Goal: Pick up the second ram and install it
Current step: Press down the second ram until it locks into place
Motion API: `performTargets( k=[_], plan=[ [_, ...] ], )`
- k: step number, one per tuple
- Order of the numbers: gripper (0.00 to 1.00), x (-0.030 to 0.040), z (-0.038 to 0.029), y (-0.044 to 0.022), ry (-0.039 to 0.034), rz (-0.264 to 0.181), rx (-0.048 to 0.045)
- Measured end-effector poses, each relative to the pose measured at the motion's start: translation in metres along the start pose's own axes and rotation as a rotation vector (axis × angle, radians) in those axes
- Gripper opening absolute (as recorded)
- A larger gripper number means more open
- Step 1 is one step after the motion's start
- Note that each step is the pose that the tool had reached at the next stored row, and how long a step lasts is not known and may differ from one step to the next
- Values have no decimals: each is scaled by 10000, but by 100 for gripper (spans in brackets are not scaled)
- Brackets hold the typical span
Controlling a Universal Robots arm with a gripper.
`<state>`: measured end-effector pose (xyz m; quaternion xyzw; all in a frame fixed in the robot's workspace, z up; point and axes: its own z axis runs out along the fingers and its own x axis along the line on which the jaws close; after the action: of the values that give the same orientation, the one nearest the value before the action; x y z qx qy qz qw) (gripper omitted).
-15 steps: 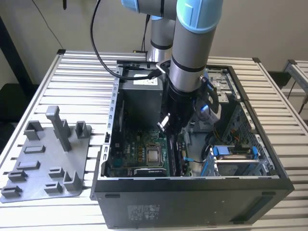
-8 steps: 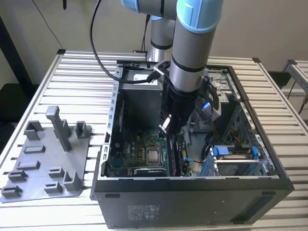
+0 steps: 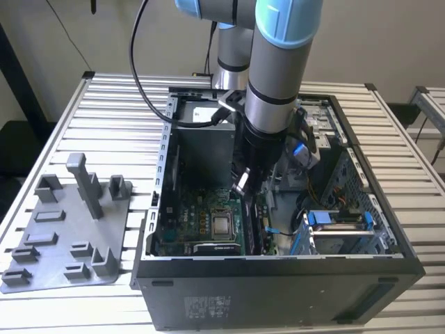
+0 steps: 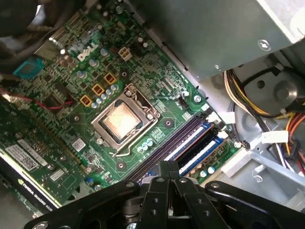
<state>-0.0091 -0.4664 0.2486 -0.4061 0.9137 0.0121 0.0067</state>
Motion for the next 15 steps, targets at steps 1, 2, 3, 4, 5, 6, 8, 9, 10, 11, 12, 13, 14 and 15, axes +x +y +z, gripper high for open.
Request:
performTargets(
  k=[1, 2, 3, 4, 5, 6, 8, 9, 10, 11, 12, 13, 14, 15],
  plan=[
    [11, 0, 0, 0, -1, -181, -7],
    [11, 0, 0, 0, 0, -355, -13],
    [11, 0, 0, 0, 0, -528, -19],
    [11, 0, 0, 0, 0, -717, -27],
    [11, 0, 0, 0, 1, -897, -32],
    [11, 0, 0, 0, 2, -1072, -38],
    [11, 0, 0, 0, 3, -1447, -51],
    [11, 0, 0, 0, 3, -1622, -58],
    [11, 0, 0, 0, 2, -1799, -65],
    [11, 0, 0, 0, 3, -1975, -71],
    [11, 0, 0, 0, 4, -2127, -74],
    [11, 0, 0, 0, 5, -2195, -76],
    [11, 1, 0, 0, 8, -2310, -78],
    [11, 1, 0, 0, 10, -2458, -81]
  ],
)
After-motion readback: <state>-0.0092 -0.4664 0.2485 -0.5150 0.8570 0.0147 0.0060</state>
